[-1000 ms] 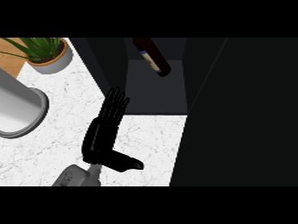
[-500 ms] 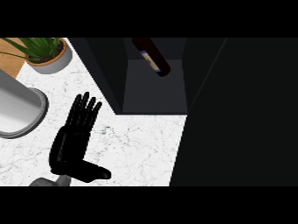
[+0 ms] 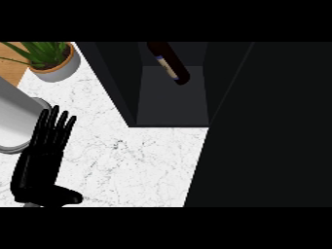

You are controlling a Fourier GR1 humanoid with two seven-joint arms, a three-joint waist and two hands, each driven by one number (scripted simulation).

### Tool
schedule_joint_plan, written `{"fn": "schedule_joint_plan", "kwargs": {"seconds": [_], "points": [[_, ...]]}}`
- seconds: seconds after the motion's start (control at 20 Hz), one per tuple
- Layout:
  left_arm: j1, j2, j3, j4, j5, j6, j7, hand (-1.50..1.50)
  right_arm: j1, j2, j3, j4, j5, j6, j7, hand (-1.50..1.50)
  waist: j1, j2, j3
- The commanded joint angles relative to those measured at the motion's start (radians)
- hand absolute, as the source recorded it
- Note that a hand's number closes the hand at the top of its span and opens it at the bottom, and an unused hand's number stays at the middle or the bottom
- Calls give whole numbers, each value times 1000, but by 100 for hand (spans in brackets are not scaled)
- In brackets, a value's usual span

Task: Pick up the wine, place it into the cabinet and close the cabinet

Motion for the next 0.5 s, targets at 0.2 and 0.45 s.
{"fn": "schedule_joint_plan", "kwargs": {"seconds": [0.2,0.45], "points": [[9,101,116,-14,77,-87,56,-150,-90,79,108,-168,24,-14,153,150,5,3,0],[38,116,135,-5,79,-126,43,-150,-125,103,173,-188,38,-17,230,150,8,2,-2]]}}
